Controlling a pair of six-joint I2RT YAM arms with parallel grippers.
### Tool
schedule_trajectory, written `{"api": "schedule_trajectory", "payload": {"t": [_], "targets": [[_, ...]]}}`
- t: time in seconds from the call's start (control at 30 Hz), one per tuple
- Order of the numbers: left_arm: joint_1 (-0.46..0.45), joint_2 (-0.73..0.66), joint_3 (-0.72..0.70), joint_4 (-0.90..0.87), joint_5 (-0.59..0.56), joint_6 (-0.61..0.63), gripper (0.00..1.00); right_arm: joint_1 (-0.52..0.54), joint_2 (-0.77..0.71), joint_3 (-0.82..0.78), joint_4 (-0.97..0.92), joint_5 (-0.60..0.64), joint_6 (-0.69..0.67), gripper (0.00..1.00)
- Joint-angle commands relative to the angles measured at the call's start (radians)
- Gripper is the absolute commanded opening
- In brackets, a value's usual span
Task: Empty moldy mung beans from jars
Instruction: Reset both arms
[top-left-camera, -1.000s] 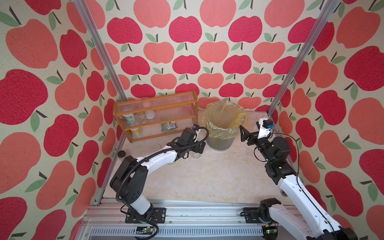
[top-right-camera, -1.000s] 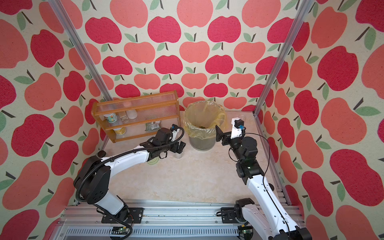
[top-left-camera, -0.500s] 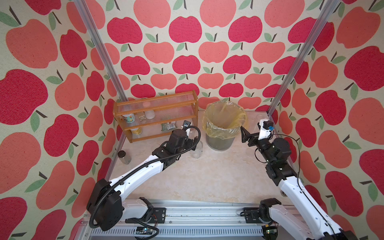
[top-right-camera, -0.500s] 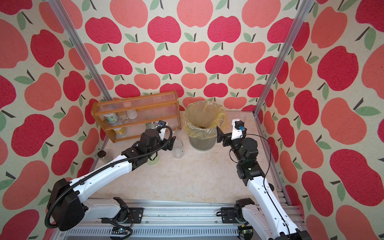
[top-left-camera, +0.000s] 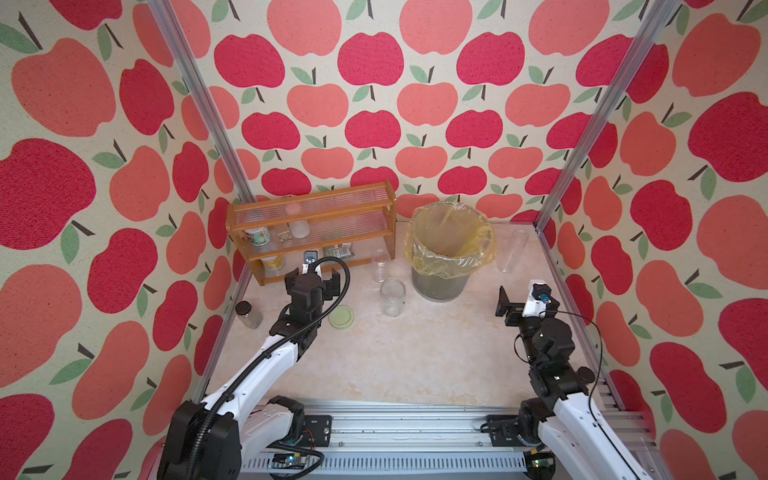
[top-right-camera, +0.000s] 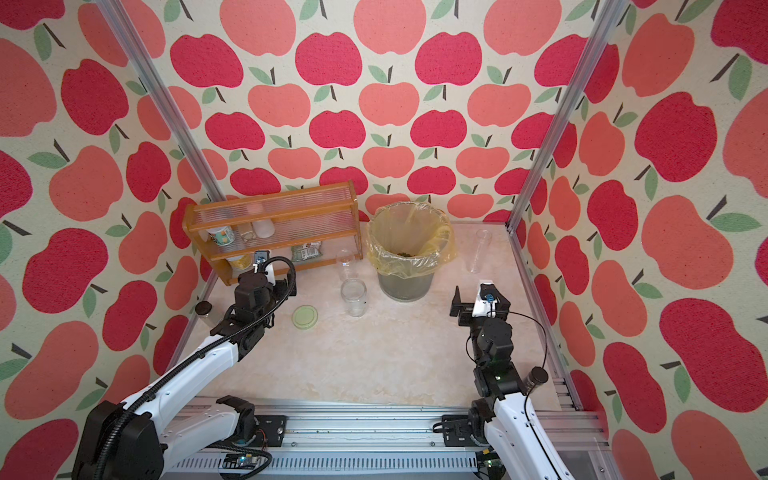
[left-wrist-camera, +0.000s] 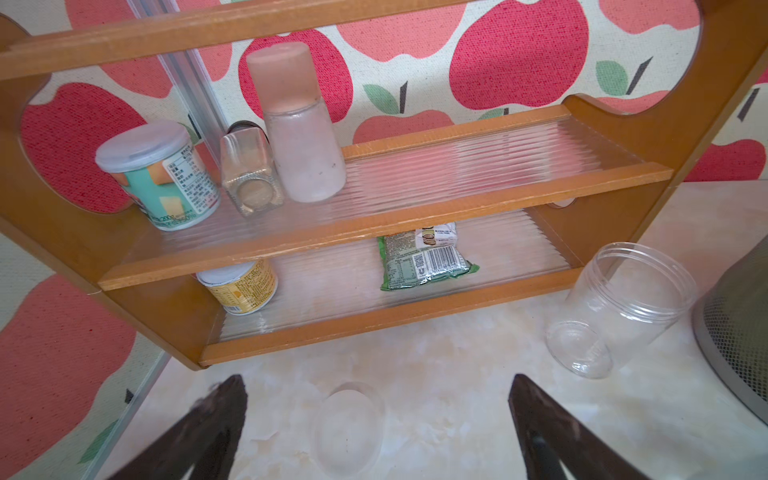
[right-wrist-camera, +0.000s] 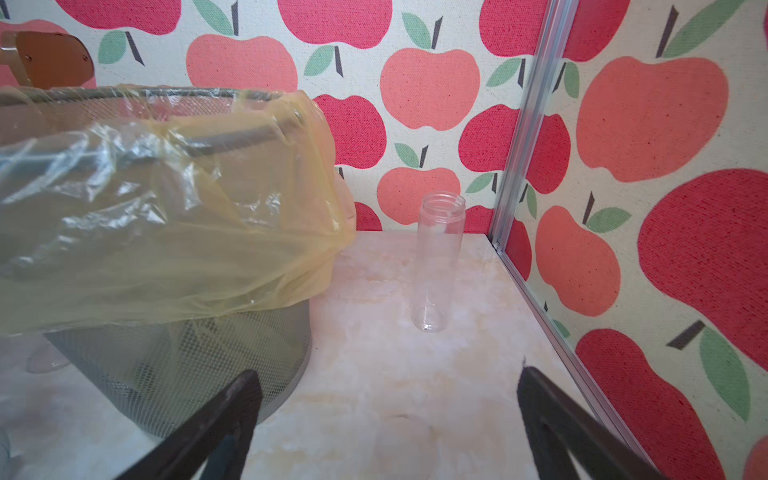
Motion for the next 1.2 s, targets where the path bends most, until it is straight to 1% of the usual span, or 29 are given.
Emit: {"api": "schedule_trajectory", "payload": {"t": [0.0,0.07,0.13,0.2,0.3,0.33,0.4,0.5,0.63,0.7,0.77,0.83,0.87,0.9,1.03,1.17], "targets": [[0.054,0.019,-0.055,0.121,0.065,0.041,1.00,-0.028,0.089,-0.034,0.190,0.057,0.009,0.99],[0.107,0.008,-0.097,0.180,0.120,0.014,1.00,-0.058,0.229,-0.004,0.246,0.023,0.001,0.99],[0.153,0.003,-0.116,0.199,0.166,0.002,1.00,-0.072,0.343,0.018,0.297,0.010,-0.005,0.99],[0.178,0.018,-0.138,0.241,0.176,0.010,1.00,-0.083,0.446,0.018,0.376,0.009,-0.004,0.99],[0.203,0.043,-0.146,0.227,0.161,0.003,1.00,-0.108,0.563,0.025,0.429,0.000,0.022,0.99],[0.206,0.048,-0.154,0.232,0.158,0.004,1.00,-0.114,0.582,0.030,0.440,-0.007,0.019,0.99],[0.212,0.065,-0.181,0.270,0.157,0.001,1.00,-0.120,0.562,0.067,0.351,-0.030,0.016,0.99],[0.238,0.101,-0.208,0.314,0.169,-0.040,1.00,-0.128,0.598,0.074,0.399,-0.036,-0.015,0.99],[0.256,0.167,-0.199,0.309,0.146,-0.044,1.00,-0.143,0.589,0.077,0.374,-0.074,-0.011,0.99],[0.268,0.203,-0.201,0.330,0.149,-0.042,1.00,-0.143,0.576,0.078,0.319,-0.085,-0.005,0.99],[0.281,0.242,-0.189,0.329,0.161,-0.042,1.00,-0.144,0.613,0.044,0.358,-0.091,0.008,0.99],[0.294,0.283,-0.171,0.321,0.167,-0.046,1.00,-0.145,0.673,0.023,0.454,-0.080,0.010,0.99],[0.300,0.298,-0.164,0.318,0.174,-0.047,1.00,-0.144,0.678,0.033,0.448,-0.089,0.004,0.99],[0.308,0.307,-0.155,0.309,0.175,-0.054,1.00,-0.145,0.683,0.058,0.402,-0.091,-0.002,0.99],[0.347,0.301,-0.151,0.289,0.224,-0.081,1.00,-0.145,0.746,0.128,0.343,-0.090,-0.026,0.99],[0.374,0.283,-0.170,0.305,0.239,-0.088,1.00,-0.147,0.786,0.144,0.378,-0.042,-0.049,0.99]]}}
